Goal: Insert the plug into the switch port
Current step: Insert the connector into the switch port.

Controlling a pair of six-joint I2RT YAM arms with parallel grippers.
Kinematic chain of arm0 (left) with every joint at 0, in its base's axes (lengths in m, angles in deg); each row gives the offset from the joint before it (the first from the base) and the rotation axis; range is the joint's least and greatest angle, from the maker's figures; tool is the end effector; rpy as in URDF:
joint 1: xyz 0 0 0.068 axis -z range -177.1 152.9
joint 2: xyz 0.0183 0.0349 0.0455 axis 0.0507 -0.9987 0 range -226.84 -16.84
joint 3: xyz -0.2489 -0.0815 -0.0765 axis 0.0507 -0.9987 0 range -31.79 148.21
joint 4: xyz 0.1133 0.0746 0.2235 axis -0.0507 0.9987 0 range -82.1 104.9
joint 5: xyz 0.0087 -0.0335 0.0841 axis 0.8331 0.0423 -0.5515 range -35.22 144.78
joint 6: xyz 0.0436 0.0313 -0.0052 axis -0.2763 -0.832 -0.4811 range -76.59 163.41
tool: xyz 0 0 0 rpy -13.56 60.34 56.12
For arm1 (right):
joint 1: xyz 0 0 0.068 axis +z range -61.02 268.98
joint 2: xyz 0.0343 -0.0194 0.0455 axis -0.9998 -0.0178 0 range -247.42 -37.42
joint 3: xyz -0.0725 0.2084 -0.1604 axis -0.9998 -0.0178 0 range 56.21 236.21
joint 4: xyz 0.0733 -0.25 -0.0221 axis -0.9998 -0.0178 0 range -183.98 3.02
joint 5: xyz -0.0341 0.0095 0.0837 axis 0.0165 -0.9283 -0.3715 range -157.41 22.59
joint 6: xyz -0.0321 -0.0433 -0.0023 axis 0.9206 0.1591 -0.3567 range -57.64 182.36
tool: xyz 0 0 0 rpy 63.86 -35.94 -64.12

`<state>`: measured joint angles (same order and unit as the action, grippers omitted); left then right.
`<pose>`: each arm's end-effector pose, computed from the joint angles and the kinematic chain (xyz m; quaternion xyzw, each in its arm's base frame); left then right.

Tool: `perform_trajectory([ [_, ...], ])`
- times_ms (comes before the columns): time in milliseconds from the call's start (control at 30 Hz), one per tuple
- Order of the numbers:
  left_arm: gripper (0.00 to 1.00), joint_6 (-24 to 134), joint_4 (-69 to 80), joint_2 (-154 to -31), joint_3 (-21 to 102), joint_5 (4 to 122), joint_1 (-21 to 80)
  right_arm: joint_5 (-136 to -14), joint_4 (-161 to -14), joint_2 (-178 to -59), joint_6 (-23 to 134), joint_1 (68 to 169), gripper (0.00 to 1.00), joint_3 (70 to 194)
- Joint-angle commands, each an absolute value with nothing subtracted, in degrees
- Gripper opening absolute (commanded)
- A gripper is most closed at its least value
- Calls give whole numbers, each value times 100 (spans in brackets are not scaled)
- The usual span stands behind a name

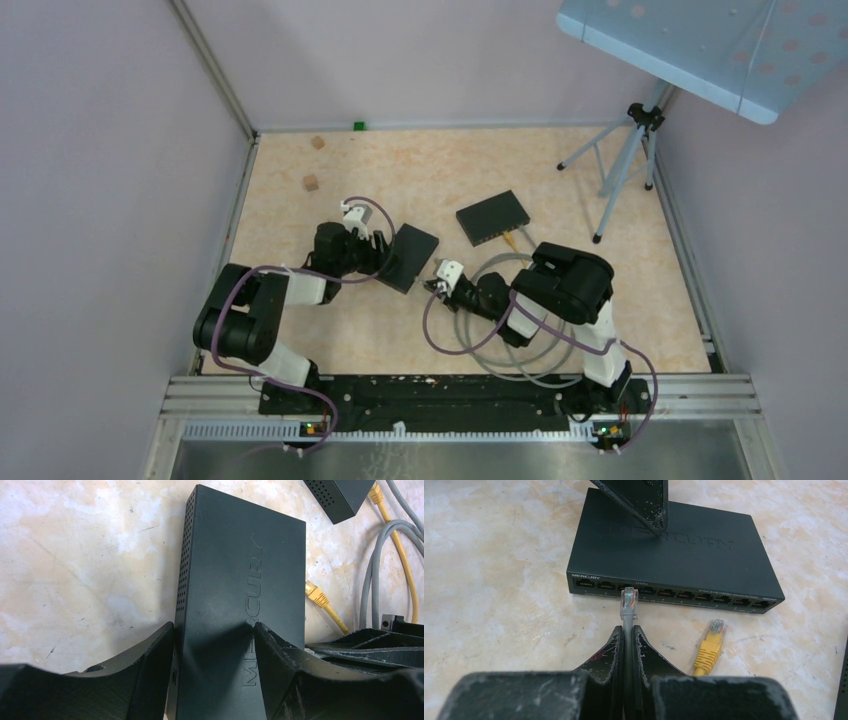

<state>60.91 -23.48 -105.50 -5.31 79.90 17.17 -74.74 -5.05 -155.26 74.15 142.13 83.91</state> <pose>0.2604 -0.0818 0.1344 0.0834 0.8514 -0.3138 0.4119 0.1827 0.2516 0.0861 -0.4403 0.6140 0.2759 0.5942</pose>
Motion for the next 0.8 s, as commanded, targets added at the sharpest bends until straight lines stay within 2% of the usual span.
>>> perform_trajectory([
  [0, 63, 6344, -2376, -10601, -603, 8879, 1850, -7670, 1001, -15502, 7080, 14284, 0, 8447],
  [200, 63, 6354, -2392, -10596, -604, 8901, 1854, -7539, 803, -15457, 6962, 14275, 0, 8530],
  [433, 63, 6367, -2400, -10590, -612, 8930, 1854, -7223, -934, -15109, 7044, 14285, 0, 8962],
  [767, 64, 6363, -2444, -10552, -636, 8967, 1854, -7909, -781, -15034, 7064, 14285, 0, 8961],
])
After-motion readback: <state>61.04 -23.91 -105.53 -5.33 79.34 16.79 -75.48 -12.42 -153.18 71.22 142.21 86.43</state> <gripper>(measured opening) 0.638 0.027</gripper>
